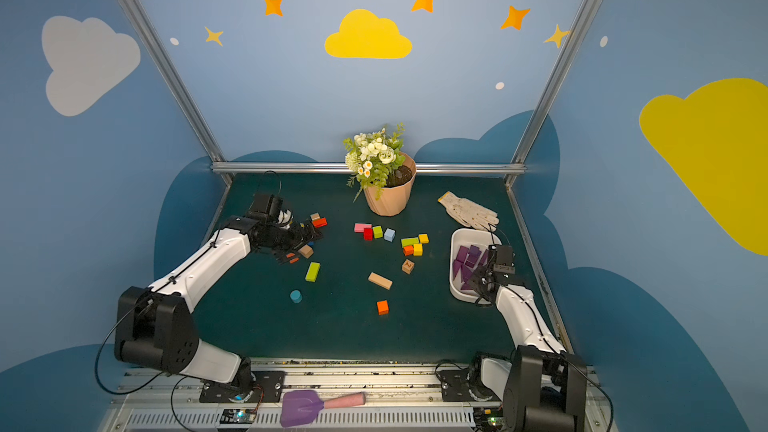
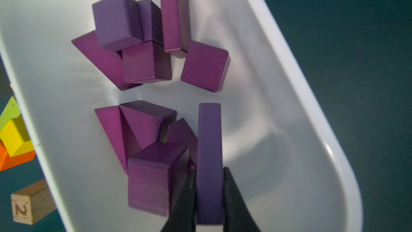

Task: Pick purple bricks into the storage bin
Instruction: Place the building block in the storage box.

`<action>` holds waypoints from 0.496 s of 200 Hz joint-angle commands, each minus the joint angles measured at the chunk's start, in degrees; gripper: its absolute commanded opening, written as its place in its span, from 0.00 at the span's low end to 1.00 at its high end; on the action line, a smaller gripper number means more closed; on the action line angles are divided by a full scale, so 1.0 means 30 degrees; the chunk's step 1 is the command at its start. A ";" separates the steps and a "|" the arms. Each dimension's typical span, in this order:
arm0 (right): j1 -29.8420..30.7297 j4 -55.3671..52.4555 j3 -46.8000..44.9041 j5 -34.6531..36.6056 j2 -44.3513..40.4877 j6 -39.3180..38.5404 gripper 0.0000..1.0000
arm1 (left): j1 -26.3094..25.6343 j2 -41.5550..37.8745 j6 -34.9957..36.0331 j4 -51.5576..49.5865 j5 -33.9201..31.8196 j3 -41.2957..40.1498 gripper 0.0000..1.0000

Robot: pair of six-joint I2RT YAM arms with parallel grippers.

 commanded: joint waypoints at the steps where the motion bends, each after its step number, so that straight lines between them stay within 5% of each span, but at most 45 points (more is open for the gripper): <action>1: -0.0044 -0.0509 0.0090 -0.0251 0.0530 -0.0206 0.22 | -0.0074 -0.0153 0.0228 -0.0118 0.0022 -0.0122 1.00; 99: 0.0615 -0.1338 0.1496 0.0141 -0.0709 -0.0729 0.48 | -0.0086 0.0029 0.0288 -0.0242 -0.0400 -0.0092 0.99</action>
